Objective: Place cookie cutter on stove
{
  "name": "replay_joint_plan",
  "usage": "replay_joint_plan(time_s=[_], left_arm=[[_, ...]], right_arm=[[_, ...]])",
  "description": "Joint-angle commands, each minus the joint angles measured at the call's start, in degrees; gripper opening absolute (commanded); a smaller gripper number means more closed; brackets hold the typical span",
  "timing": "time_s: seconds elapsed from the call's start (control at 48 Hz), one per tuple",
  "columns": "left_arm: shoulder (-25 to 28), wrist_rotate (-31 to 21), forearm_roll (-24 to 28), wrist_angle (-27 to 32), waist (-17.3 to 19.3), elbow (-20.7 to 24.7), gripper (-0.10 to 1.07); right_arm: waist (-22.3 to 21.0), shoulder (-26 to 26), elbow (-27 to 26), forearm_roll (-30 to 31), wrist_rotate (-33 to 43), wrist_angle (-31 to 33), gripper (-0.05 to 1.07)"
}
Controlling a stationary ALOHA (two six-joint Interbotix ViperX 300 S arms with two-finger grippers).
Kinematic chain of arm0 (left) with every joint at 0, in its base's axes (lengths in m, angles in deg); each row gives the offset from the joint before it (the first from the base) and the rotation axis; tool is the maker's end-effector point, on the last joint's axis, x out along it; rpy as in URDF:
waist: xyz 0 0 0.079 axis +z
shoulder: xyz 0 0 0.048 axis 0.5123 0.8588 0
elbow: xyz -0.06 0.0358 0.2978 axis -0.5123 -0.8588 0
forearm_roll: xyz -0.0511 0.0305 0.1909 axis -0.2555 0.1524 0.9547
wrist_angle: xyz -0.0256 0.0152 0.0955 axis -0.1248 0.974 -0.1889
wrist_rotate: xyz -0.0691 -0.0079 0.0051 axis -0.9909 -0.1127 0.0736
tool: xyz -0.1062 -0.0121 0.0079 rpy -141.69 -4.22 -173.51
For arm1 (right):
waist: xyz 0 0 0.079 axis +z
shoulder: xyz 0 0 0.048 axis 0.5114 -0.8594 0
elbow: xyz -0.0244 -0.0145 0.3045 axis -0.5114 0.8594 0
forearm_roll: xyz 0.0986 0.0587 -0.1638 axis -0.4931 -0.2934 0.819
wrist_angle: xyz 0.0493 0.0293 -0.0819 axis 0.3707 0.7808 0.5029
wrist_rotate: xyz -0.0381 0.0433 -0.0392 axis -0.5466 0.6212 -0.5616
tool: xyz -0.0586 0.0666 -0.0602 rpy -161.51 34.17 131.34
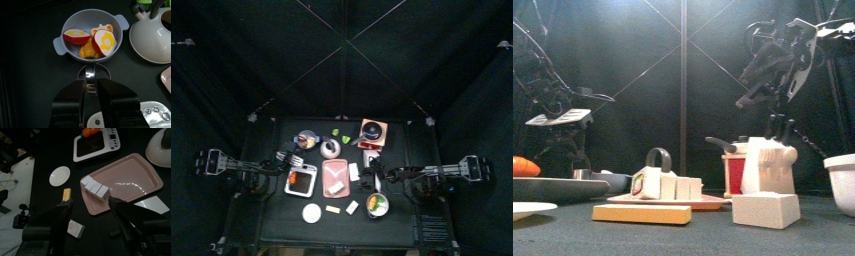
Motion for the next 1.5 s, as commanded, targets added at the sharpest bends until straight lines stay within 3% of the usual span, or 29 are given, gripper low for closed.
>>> replay_joint_plan(time_s=[0.0, 0.125, 0.417, 0.729, 0.938, 1.208, 1.479], left_arm=[[-0.4, 0.0, 0.3, -0.2, -0.3, 1.0, 0.58], [-0.5, 1.4, 1.2, -1.0, -1.8, 1.2, 0.58], [-3.7, 8.5, 3.8, -2.1, -9.4, 3.7, 0.58], [-7.1, 15.8, 3.6, -2.3, -22.8, 2.3, 0.59], [-7.2, 17.1, 0.4, -2.3, -28.9, 1.8, 0.59], [-7.2, 17.9, -5.9, -1.8, -32.7, 1.3, 0.59], [-7.1, 22.9, -12.0, -0.2, -33.0, 1.8, 0.59]], right_arm=[[0.0, 0.4, -1.0, -0.1, -0.1, -0.2, 0.91], [-0.1, 0.5, -1.0, 0.1, -0.1, -0.2, 0.91], [-0.3, 0.5, -0.9, 0.1, -0.1, -0.2, 0.91], [-0.2, 0.5, -0.9, -0.1, -0.1, -0.2, 0.91], [-0.2, 0.6, -0.9, -0.1, -0.1, -0.3, 0.91], [0.0, 0.5, -0.8, -0.1, 0.0, -0.2, 0.91], [0.0, 0.5, -0.8, -0.1, -0.1, -0.2, 0.91]])
